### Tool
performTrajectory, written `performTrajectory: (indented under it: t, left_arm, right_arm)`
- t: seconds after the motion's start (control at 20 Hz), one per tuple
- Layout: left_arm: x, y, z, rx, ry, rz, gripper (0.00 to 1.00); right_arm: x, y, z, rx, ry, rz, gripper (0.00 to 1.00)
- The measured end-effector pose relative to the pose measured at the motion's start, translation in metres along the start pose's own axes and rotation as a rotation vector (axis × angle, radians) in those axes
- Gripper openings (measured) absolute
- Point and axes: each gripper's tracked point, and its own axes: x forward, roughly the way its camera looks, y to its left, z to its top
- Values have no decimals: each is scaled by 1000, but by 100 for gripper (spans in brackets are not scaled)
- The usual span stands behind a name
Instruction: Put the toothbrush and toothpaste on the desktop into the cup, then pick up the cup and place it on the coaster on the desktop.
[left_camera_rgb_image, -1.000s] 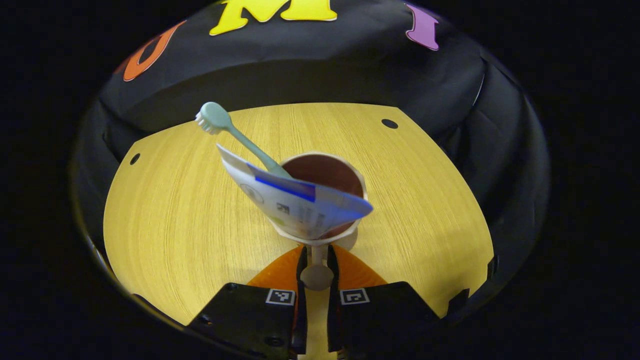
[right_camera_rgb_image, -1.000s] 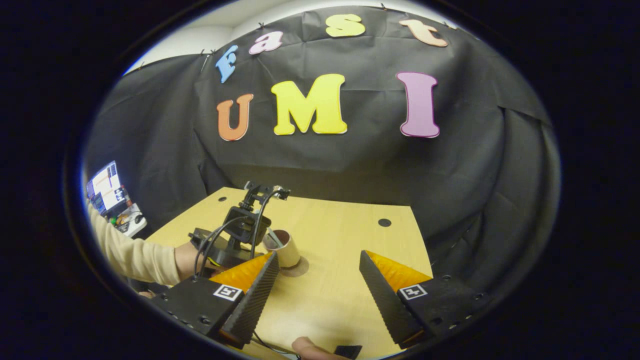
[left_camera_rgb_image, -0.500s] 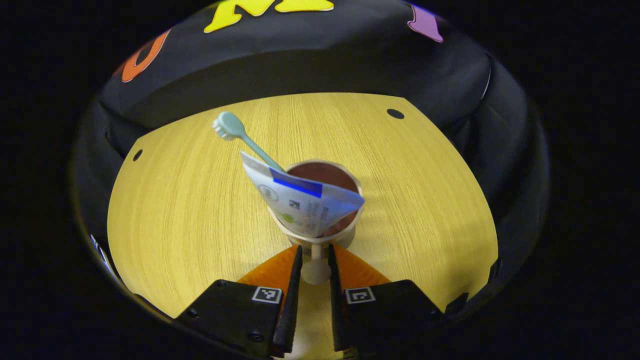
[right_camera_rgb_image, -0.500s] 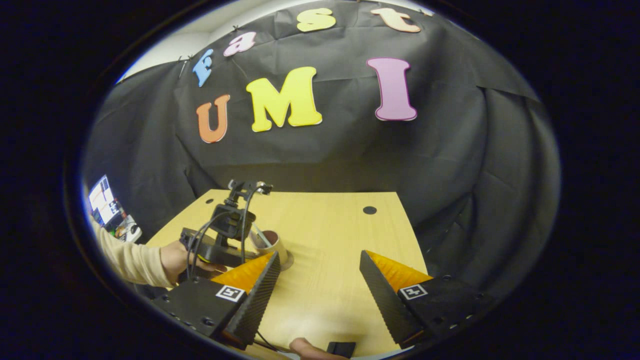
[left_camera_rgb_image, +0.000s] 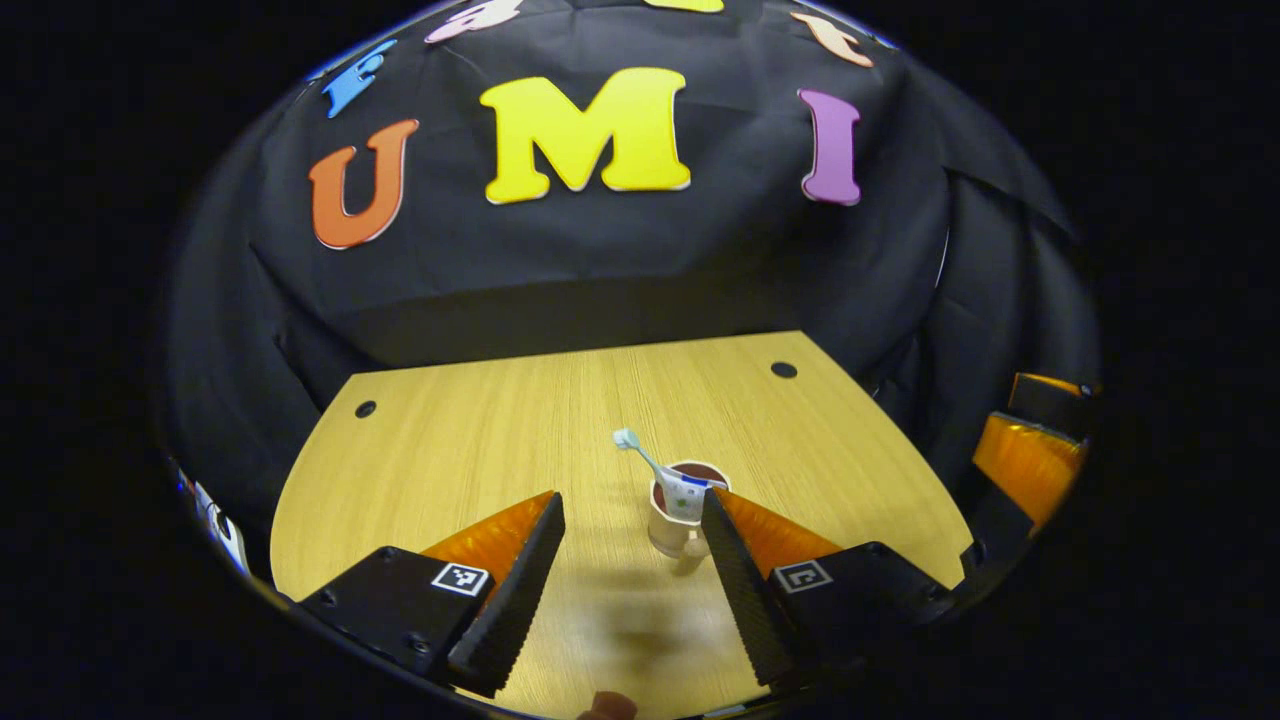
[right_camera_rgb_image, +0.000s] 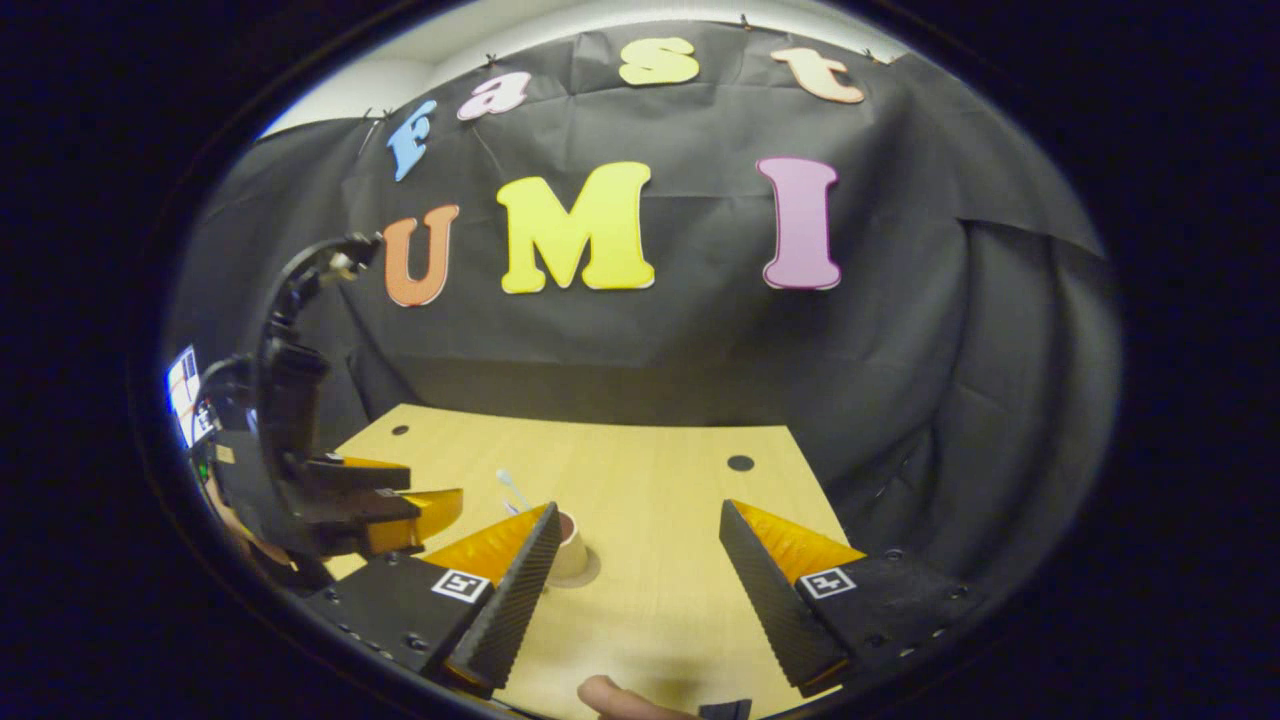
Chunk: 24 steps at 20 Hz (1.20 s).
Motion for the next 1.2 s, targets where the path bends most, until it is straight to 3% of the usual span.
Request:
performTrajectory:
  t: [0.4, 0.65, 1.2]
  left_arm:
    - [-91, 95, 60, -74, -239, 89, 88]
    - [-114, 118, 26, -170, -232, 74, 89]
    - [-119, 132, 5, -113, -217, -19, 91]
  right_arm:
    - [7, 119, 0, -69, -20, 86, 96]
    - [0, 163, -6, -114, -31, 88, 96]
    - [-21, 213, -24, -196, -3, 51, 95]
